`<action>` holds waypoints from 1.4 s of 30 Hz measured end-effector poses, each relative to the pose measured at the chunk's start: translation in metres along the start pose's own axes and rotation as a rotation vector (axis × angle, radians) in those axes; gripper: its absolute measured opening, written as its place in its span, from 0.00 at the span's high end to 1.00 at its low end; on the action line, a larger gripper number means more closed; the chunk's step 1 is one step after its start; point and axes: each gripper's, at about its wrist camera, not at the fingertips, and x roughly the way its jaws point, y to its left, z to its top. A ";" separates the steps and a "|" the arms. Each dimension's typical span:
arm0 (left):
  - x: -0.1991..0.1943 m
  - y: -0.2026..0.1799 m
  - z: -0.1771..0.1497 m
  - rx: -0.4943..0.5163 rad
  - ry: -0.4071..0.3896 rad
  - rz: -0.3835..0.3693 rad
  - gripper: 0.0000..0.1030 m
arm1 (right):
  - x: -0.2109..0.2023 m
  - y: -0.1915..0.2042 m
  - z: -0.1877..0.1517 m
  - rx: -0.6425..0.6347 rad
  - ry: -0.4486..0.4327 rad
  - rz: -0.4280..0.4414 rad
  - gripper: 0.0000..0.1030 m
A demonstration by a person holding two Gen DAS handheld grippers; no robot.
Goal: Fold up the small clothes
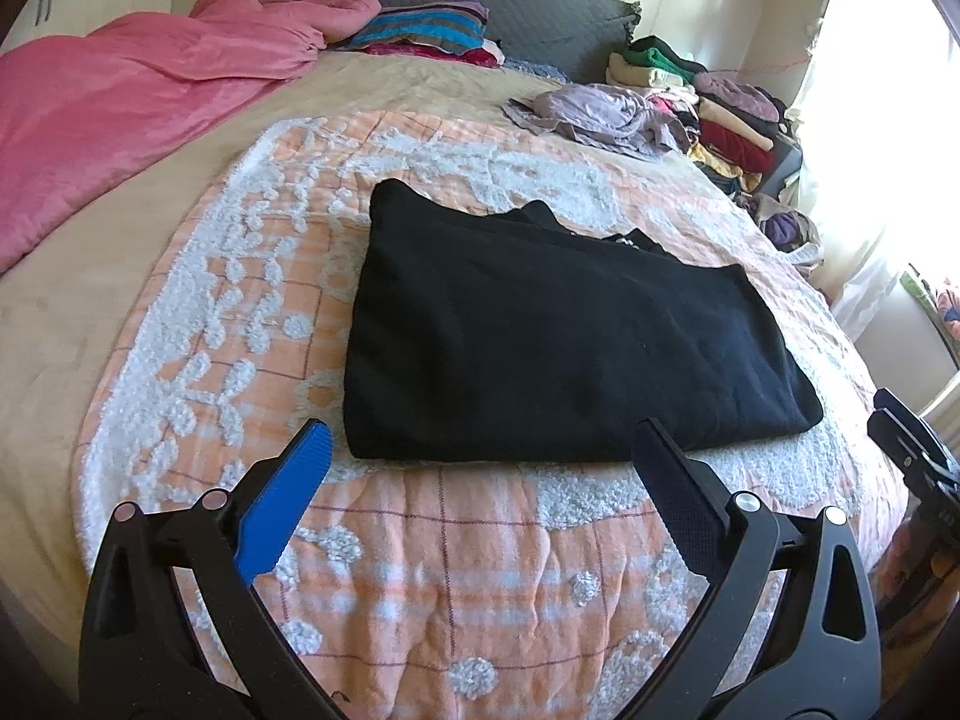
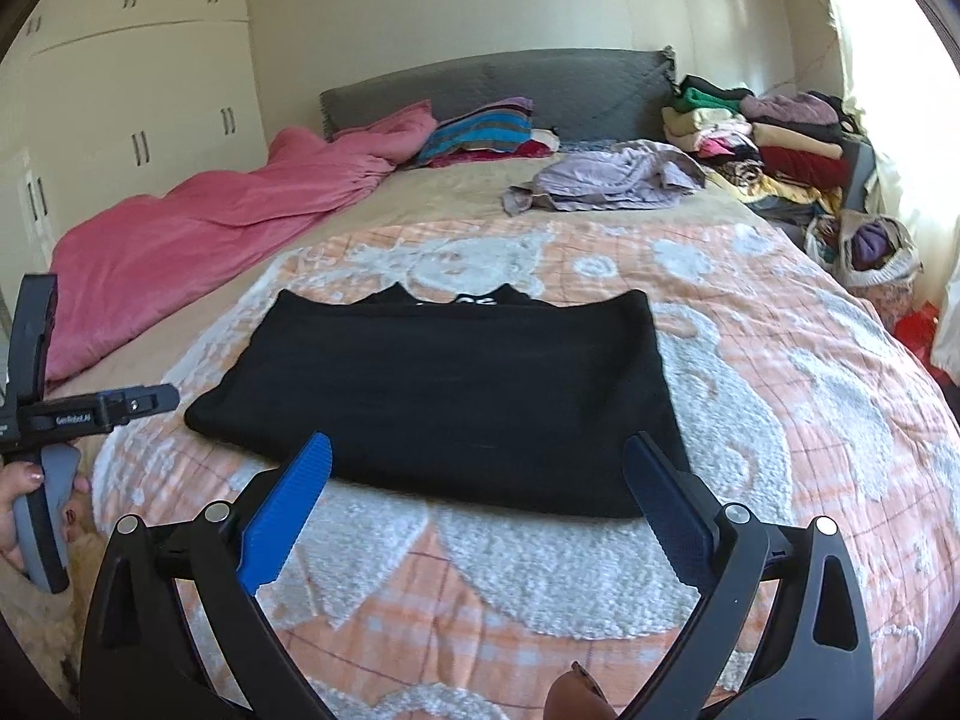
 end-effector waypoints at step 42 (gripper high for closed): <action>-0.008 0.105 -0.001 -0.180 -0.040 0.144 0.09 | 0.084 0.160 0.014 -0.321 0.077 0.188 0.06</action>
